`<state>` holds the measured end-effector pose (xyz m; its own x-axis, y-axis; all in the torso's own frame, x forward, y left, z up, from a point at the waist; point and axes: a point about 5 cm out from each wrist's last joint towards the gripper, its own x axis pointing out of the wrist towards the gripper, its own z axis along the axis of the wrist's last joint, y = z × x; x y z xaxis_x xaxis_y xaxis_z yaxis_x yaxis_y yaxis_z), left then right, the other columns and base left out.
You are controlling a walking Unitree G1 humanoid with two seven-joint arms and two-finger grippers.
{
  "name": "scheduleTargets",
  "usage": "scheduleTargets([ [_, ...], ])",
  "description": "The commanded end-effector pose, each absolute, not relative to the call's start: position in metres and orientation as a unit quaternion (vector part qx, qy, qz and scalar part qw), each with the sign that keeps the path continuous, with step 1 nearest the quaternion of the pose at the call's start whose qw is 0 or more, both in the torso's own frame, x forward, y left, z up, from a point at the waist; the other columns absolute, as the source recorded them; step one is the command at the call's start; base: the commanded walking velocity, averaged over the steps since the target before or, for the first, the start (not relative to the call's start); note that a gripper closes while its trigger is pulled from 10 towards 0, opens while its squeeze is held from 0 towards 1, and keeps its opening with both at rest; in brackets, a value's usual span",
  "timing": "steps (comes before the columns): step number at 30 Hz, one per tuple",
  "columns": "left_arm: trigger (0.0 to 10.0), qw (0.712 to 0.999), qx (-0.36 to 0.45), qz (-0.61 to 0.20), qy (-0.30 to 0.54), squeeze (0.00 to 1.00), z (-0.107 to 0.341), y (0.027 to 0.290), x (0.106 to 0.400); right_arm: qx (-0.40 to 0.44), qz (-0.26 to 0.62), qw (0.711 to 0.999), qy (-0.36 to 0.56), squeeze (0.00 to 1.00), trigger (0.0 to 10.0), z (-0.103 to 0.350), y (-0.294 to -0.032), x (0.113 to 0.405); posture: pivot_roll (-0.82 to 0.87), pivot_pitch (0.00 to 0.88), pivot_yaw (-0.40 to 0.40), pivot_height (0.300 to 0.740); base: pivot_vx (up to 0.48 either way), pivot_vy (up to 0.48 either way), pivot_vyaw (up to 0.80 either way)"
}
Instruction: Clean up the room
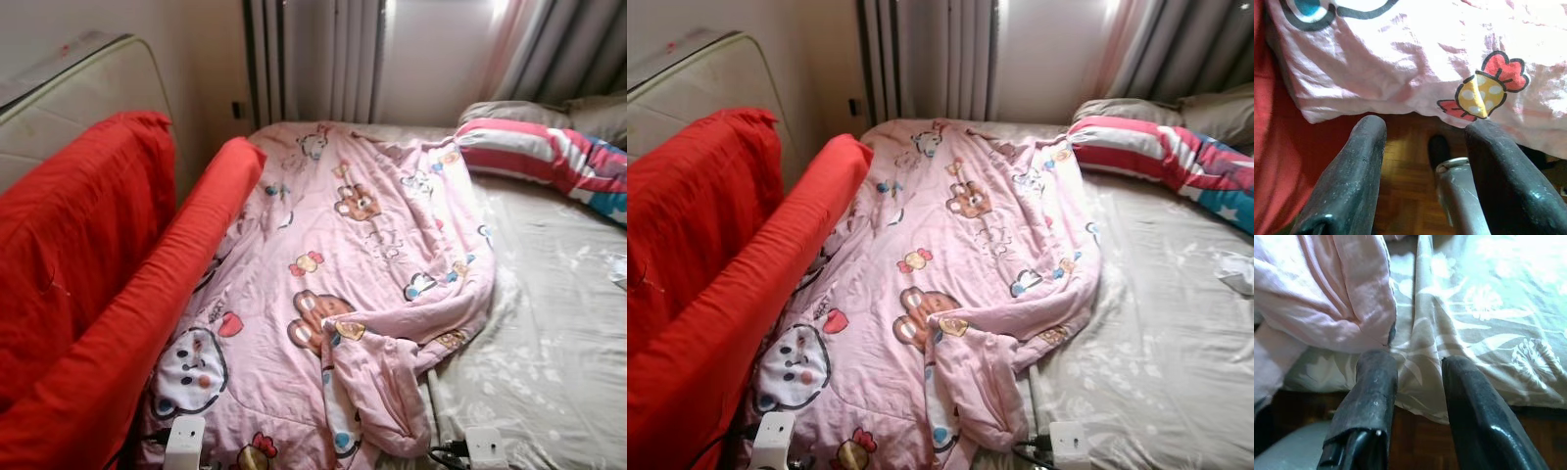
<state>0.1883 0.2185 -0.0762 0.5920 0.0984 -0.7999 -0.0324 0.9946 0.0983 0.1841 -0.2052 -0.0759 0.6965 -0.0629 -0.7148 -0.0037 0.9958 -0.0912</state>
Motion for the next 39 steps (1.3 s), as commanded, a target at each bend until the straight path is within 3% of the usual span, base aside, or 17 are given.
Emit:
scheduleTargets([
  [1, 10.0, 0.891, 0.046, 0.029, 0.45, 0.0, -0.075, 0.219, 0.191, -0.052, 0.003, 0.953, 0.297, 0.0, 10.0, -0.045, -0.194, 0.235, -0.13, 0.0, 0.021, 0.74, 0.0, 0.0, 0.0],
  [2, 10.0, 0.894, 0.044, 0.03, 0.444, 0.0, -0.073, 0.219, 0.194, -0.046, 0.011, 0.965, 0.259, 0.0, 10.0, -0.033, -0.188, 0.251, -0.12, 0.0, 0.022, 0.74, 0.0, 0.0, 0.0],
  [5, 10.0, 0.899, 0.03, 0.044, 0.434, 0.0, -0.07, 0.219, 0.199, -0.048, 0.019, 0.972, 0.231, 0.0, 10.0, -0.025, -0.184, 0.259, -0.12, 0.0, 0.017, 0.74, 0.0, 0.0, 0.0],
  [25, 10.0, 0.911, 0.015, 0.045, 0.41, 0.0, -0.059, 0.21, 0.222, -0.067, 0.019, 0.979, 0.193, 0.0, 10.0, -0.008, -0.202, 0.271, -0.08, 0.019, -0.033, 0.74, 0.0, 0.0, 0.0],
  [34, 10.0, 0.909, 0.003, 0.058, 0.413, 0.0, -0.06, 0.207, 0.222, -0.071, 0.03, 0.976, 0.204, 0.0, 10.0, -0.012, -0.199, 0.269, -0.05, 0.056, -0.033, 0.681, 0.0, 0.0, 0.0],
  [39, 10.0, 0.908, 0.006, 0.059, 0.414, 0.0, -0.061, 0.21, 0.221, -0.066, 0.052, 0.974, 0.208, 0.0, 10.0, -0.015, -0.191, 0.267, -0.06, 0.086, -0.046, 0.676, 0.0, 0.0, 0.0],
])
